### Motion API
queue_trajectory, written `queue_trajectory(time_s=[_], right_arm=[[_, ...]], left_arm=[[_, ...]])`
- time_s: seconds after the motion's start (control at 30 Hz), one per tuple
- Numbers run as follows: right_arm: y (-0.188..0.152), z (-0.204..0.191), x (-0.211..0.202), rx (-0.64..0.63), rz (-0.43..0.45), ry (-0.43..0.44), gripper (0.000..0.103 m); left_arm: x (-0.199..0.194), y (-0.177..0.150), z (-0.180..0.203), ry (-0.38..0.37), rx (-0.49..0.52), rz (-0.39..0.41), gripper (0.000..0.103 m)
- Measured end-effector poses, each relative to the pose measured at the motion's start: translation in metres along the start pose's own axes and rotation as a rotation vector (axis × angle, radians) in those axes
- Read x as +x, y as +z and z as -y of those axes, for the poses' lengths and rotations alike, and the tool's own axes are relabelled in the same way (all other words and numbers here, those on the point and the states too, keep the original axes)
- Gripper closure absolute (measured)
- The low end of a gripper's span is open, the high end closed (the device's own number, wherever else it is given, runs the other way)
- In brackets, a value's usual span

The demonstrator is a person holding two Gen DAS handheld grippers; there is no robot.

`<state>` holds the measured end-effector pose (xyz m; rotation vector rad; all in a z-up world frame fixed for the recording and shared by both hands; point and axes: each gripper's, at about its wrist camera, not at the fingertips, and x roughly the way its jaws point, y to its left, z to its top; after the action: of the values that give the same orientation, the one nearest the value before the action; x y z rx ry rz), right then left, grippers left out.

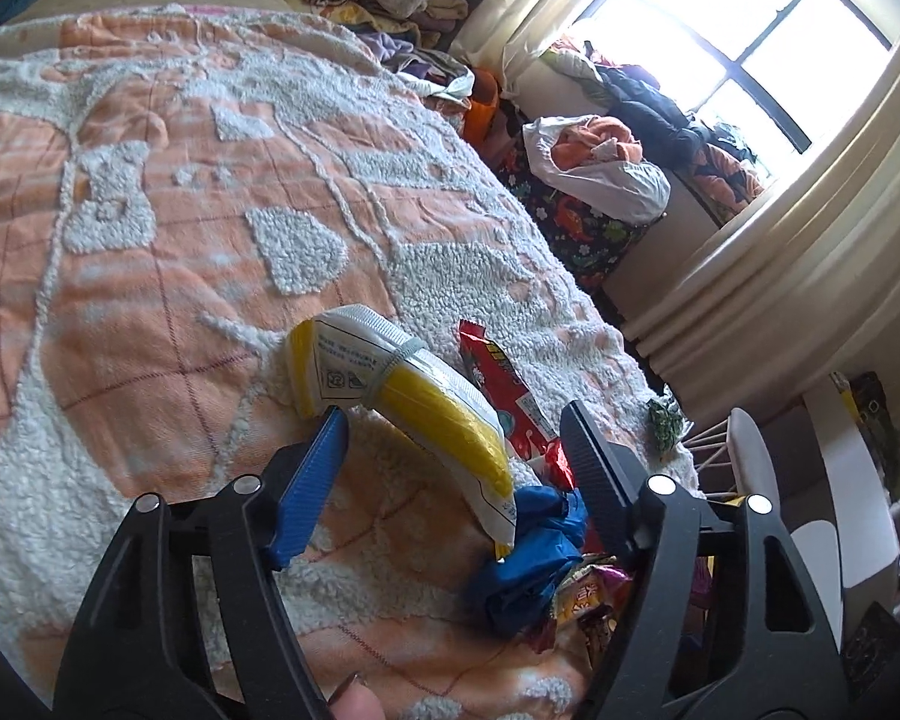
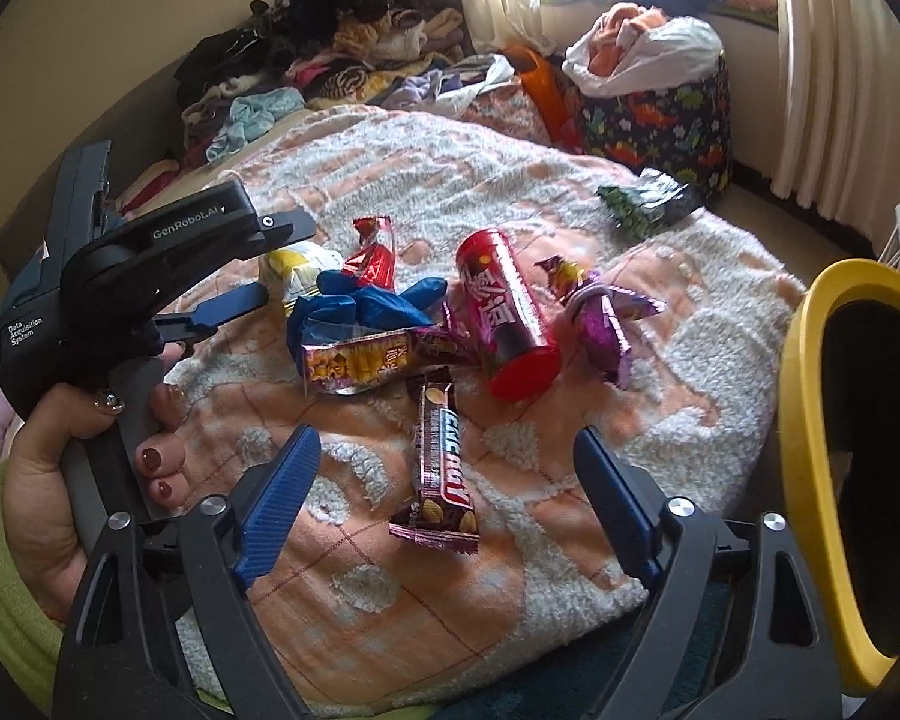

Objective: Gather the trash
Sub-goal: 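Grasp the yellow-white packet with left tool while right tool grasps the brown chocolate bar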

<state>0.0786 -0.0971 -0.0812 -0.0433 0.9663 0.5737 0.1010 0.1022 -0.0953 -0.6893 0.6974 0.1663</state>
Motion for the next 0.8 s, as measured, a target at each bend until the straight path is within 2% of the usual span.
queue_trajectory(time_s=[0.07, 0.3, 0.4, 0.43, 0.53, 0.6, 0.8], right_arm=[[0.002, -0.002, 0.006, 0.000, -0.017, 0.015, 0.023], [0.005, -0.008, 0.039, 0.015, -0.132, 0.038, 0.042], [0.005, -0.003, 0.042, 0.047, -0.134, 0.035, 0.056], [0.004, -0.001, 0.041, 0.056, -0.130, 0.041, 0.064], [0.001, 0.002, 0.039, 0.068, -0.123, 0.048, 0.079], [0.002, 0.003, 0.036, 0.066, -0.111, 0.055, 0.085], [-0.002, 0.001, 0.024, 0.044, -0.059, 0.087, 0.086]], left_arm=[[0.004, 0.001, -0.001, 0.000, -0.012, -0.007, 0.041], [0.022, 0.005, -0.006, -0.015, -0.076, -0.044, 0.046], [0.026, 0.008, -0.010, -0.022, -0.098, -0.046, 0.048], [0.028, 0.009, -0.012, -0.022, -0.104, -0.049, 0.050], [0.033, 0.010, -0.017, -0.016, -0.123, -0.055, 0.058], [0.034, 0.010, -0.020, -0.008, -0.120, -0.056, 0.062], [0.032, 0.009, -0.023, -0.020, -0.104, -0.060, 0.067]])
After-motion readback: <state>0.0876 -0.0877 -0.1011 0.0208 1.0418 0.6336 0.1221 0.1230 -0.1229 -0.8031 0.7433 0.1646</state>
